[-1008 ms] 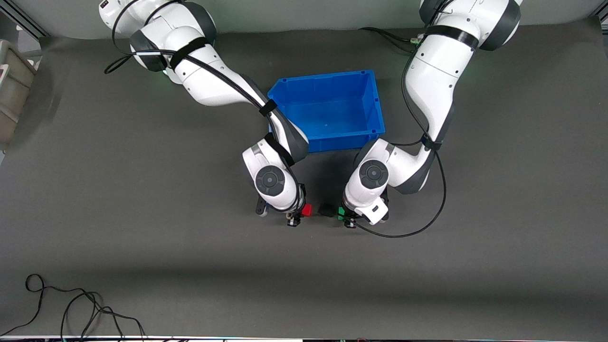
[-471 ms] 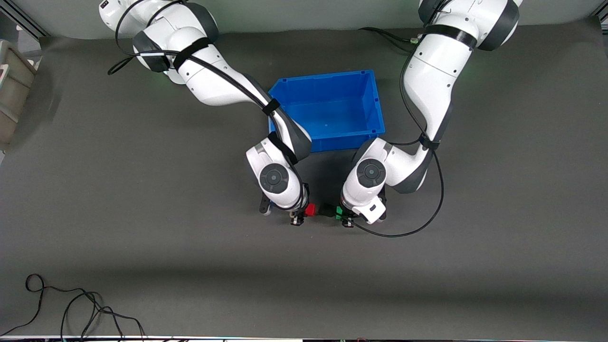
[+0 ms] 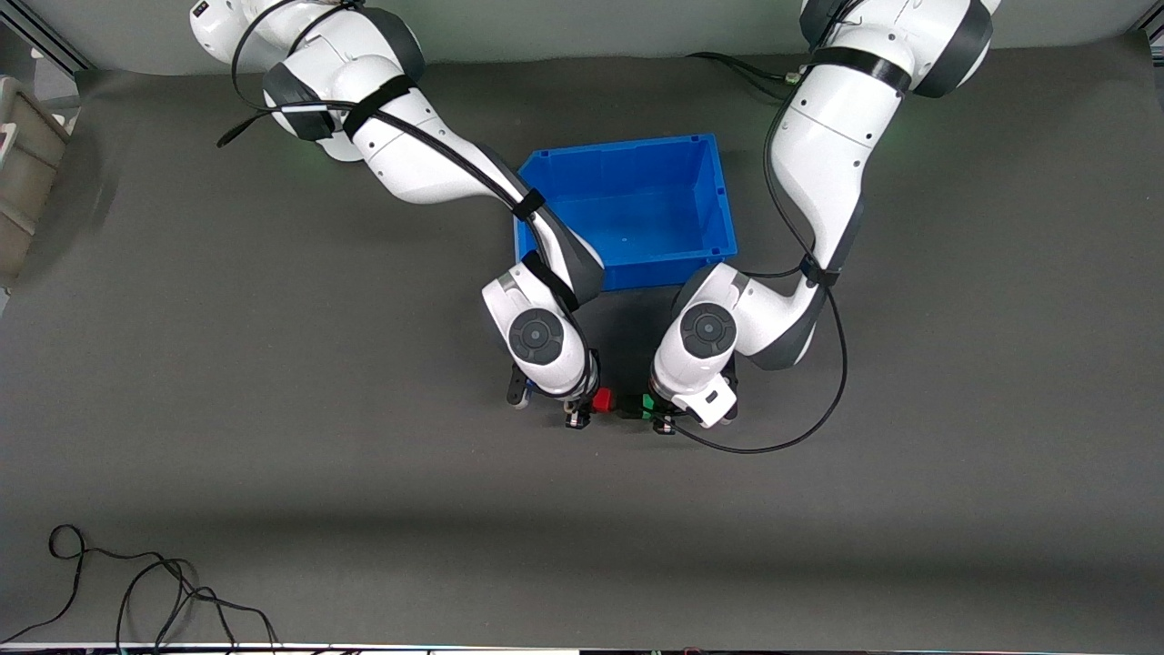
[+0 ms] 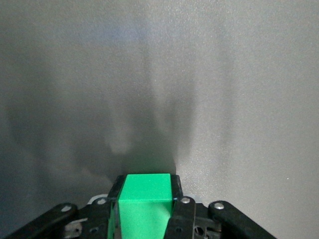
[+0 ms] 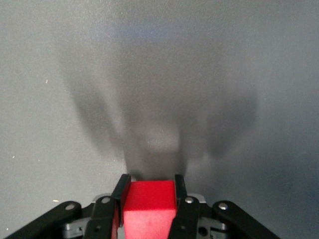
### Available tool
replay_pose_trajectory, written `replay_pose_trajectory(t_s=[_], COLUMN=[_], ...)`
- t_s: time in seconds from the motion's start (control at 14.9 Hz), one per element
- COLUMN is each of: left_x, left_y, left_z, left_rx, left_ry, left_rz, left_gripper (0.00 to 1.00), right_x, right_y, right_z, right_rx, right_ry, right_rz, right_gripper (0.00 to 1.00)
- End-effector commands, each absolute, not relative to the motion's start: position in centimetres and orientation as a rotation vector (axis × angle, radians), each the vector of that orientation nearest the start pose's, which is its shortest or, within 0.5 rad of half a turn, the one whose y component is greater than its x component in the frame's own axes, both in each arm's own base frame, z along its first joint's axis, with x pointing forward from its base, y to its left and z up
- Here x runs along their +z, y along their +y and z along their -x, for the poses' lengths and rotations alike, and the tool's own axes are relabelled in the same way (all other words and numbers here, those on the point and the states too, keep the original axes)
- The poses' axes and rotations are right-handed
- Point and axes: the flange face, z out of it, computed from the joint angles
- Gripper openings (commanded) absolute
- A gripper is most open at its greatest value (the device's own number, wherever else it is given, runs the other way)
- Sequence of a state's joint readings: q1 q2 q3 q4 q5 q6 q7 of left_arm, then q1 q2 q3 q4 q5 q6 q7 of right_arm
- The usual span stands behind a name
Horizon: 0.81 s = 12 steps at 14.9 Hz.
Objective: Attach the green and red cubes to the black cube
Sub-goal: 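Press the red and green cubes against the black cube's sides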
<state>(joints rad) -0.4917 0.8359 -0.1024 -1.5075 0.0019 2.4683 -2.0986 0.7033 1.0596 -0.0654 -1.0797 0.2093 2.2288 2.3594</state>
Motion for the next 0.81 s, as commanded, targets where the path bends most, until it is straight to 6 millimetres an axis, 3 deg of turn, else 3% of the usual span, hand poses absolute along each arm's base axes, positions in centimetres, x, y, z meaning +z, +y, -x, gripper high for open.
replay_pose_trajectory(t_s=[0.0, 0.74], left_x=[18.5, 19.8], left_y=[-40.1, -40.6], left_z=[-60.8, -61.4], left_rx=[0.055, 0.05], left_ry=[-2.315, -2.351], left_rz=[2.335, 2.335], left_gripper=[0.0, 0.0], right_x=[18.8, 17.7], right_y=[49.4, 49.0], right_z=[-61.9, -62.9], right_rx=[0.13, 0.114], right_ry=[2.378, 2.357], right_rz=[1.825, 1.792], right_gripper=[0.0, 0.0])
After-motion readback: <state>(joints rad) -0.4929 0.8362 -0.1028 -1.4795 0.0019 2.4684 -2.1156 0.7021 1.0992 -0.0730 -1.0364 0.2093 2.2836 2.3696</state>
